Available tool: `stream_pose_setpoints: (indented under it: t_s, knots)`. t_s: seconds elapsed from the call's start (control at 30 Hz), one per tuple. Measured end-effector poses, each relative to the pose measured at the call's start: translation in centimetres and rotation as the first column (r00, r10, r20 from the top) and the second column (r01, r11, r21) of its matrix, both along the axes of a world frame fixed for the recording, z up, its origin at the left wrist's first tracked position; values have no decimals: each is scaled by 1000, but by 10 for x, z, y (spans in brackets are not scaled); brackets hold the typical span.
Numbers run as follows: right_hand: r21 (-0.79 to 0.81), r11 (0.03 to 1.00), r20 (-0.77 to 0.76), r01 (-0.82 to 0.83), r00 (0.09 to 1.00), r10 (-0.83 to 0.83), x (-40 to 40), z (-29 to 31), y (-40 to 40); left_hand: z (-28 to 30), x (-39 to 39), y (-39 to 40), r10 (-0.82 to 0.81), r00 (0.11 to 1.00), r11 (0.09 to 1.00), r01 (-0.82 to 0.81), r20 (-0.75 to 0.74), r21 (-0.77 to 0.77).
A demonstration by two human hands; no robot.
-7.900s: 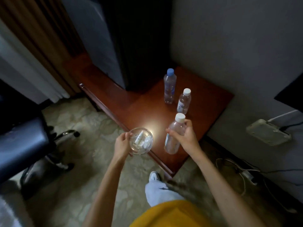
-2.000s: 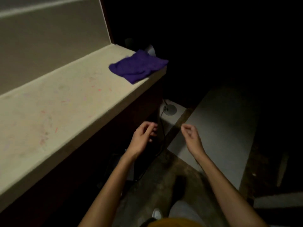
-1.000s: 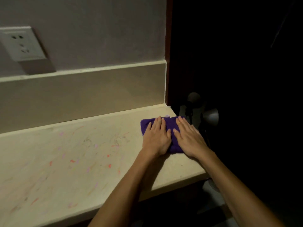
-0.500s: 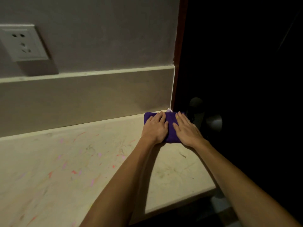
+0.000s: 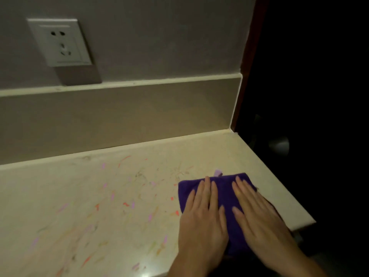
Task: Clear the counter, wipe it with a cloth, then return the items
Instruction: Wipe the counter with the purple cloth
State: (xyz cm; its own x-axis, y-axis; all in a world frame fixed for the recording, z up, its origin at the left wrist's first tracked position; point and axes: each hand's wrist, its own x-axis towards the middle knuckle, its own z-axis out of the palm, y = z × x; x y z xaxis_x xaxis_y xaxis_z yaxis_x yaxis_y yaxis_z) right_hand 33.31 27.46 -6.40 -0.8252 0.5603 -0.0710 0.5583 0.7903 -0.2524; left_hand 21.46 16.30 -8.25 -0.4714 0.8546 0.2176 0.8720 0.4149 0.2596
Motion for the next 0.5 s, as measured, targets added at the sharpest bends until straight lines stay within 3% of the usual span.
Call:
stream_pose_setpoints:
  t_s: [0.17, 0.27, 0.5]
  knots:
    - [-26, 999, -52, -22, 998, 20, -37, -1, 24, 15, -39, 15, -53, 998, 993, 56, 30, -104]
    - [41, 998, -120, -54, 991, 59, -94, -7, 53, 11, -96, 39, 29, 1000, 996, -29, -8, -81]
    - [92, 994, -73, -58, 995, 65, -208, -14, 103, 12, -206, 86, 50, 999, 991, -50, 0, -126]
